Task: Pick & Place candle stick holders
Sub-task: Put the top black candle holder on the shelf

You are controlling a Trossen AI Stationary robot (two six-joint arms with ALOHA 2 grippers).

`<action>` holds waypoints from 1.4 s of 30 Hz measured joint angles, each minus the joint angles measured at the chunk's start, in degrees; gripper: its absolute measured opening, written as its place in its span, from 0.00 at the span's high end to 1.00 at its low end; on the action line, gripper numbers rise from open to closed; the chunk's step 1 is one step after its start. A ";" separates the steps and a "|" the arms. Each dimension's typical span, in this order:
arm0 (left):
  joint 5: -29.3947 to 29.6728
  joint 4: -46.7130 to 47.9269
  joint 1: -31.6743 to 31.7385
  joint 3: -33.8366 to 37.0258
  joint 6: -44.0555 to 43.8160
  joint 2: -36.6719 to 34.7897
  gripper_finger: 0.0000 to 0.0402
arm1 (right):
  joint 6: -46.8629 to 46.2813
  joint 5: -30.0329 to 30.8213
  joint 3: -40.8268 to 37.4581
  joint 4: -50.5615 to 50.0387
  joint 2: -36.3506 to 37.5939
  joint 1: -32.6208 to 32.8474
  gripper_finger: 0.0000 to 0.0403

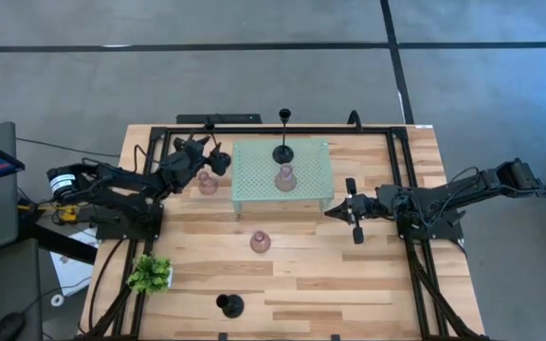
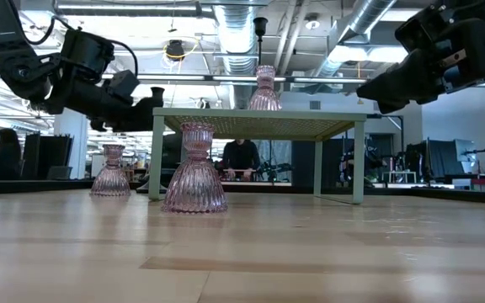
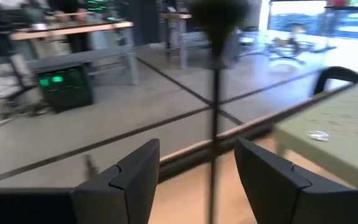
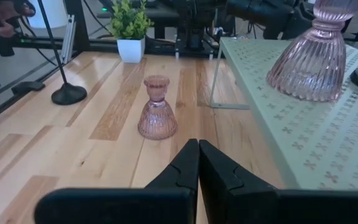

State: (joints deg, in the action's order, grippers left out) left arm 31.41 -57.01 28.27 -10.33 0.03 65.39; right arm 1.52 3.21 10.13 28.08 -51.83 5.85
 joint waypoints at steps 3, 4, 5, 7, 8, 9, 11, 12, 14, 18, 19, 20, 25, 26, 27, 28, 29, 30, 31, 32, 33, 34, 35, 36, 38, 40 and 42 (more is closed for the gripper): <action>2.65 -0.01 0.00 0.00 0.09 0.00 0.49 | 0.00 1.17 0.00 -0.02 0.00 0.00 1.00; 3.14 -0.02 0.04 0.00 0.11 0.00 0.49 | -0.01 1.56 0.00 -0.02 0.00 -0.02 1.00; 3.20 -0.02 0.17 0.00 0.11 0.00 0.49 | -0.01 1.77 0.00 -0.09 0.00 -0.01 1.00; 3.20 -0.12 0.64 0.00 0.07 0.00 0.49 | 0.00 2.01 0.00 -0.28 0.00 -0.02 1.00; 3.24 -0.46 0.87 0.00 -0.18 0.00 0.49 | 0.00 2.03 0.00 -0.28 0.00 -0.02 1.00; 3.23 -1.04 1.04 0.00 -0.34 0.00 0.49 | 0.00 2.03 0.00 -0.26 0.00 -0.01 1.00; 2.88 -3.00 1.46 0.00 -0.36 0.00 0.49 | 0.00 2.03 0.00 -0.27 0.00 -0.01 1.00; 2.50 -4.12 1.66 0.00 -0.37 0.00 0.49 | 0.00 2.03 0.00 -0.27 0.00 -0.01 1.00; 1.97 -6.33 2.11 0.00 -0.33 -0.02 0.50 | 0.00 2.03 0.00 -0.28 0.00 -0.02 1.00; 0.79 -8.33 3.42 -0.02 -0.33 -0.02 0.50 | 0.00 2.03 0.00 -0.26 0.00 -0.02 1.00; 0.09 -8.39 3.79 -0.02 -0.35 -0.02 0.50 | 0.00 2.02 0.00 -0.26 0.00 -0.02 1.00; -0.57 -8.39 4.06 -0.02 -0.33 -0.02 0.50 | 0.00 2.03 0.00 -0.26 0.00 -0.01 1.00; -2.96 -8.61 4.63 -0.02 -0.83 -0.02 0.56 | 0.00 2.01 0.00 -0.26 0.00 -0.02 1.00; -2.98 -8.63 4.63 -0.02 -0.85 -0.02 0.59 | 0.00 2.01 0.00 -0.26 0.00 -0.02 1.00; -2.98 -8.63 4.63 -0.02 -0.89 -0.02 0.62 | 0.00 2.03 0.00 -0.26 0.00 -0.01 1.00; -3.01 -8.63 4.63 -0.02 -0.93 -0.02 0.66 | 0.00 2.01 0.00 -0.26 0.00 -0.02 1.00; -2.99 -8.63 4.63 -0.02 -0.95 -0.02 0.70 | 0.00 2.01 0.00 -0.26 0.00 -0.02 1.00; -3.01 -8.63 4.63 -0.02 -0.96 -0.02 0.73 | 0.00 2.01 0.00 -0.26 0.00 0.00 1.00; -3.01 -8.63 4.63 -0.02 -0.96 -0.02 0.78 | 0.00 2.02 0.00 -0.26 0.00 -0.01 1.00; -3.01 -8.63 4.63 -0.02 -0.94 -0.02 0.82 | 0.00 2.01 0.00 -0.25 0.00 -0.01 1.00; -3.01 -8.63 4.63 -0.02 -0.94 -0.02 0.86 | 0.00 2.01 0.00 -0.25 0.00 0.00 1.00; -3.01 -8.63 4.61 -0.02 -0.94 -0.02 0.90 | 0.00 2.01 0.00 -0.24 0.00 -0.02 1.00; -3.21 -8.65 4.61 -0.02 -1.17 -0.02 0.94 | 0.00 2.02 0.00 -0.25 0.00 -0.01 1.00; -3.33 -8.58 4.61 -0.02 -0.29 -0.02 0.96 | 0.00 2.01 0.00 -0.24 0.00 0.00 1.00; -4.64 -8.59 4.62 0.00 0.05 -0.02 0.96 | 0.00 2.01 0.00 -0.24 0.00 -0.02 1.00; -5.11 -8.60 4.27 0.00 0.13 -0.02 0.95 | 0.00 2.01 0.00 -0.24 0.00 -0.02 1.00; -5.10 -8.57 3.57 0.00 2.27 -0.10 0.95 | 0.00 2.01 0.00 -0.24 0.00 -0.02 1.00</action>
State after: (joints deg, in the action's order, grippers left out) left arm 26.31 -65.59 31.84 -10.33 2.30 65.28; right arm 1.52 5.21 10.13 27.83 -51.83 5.82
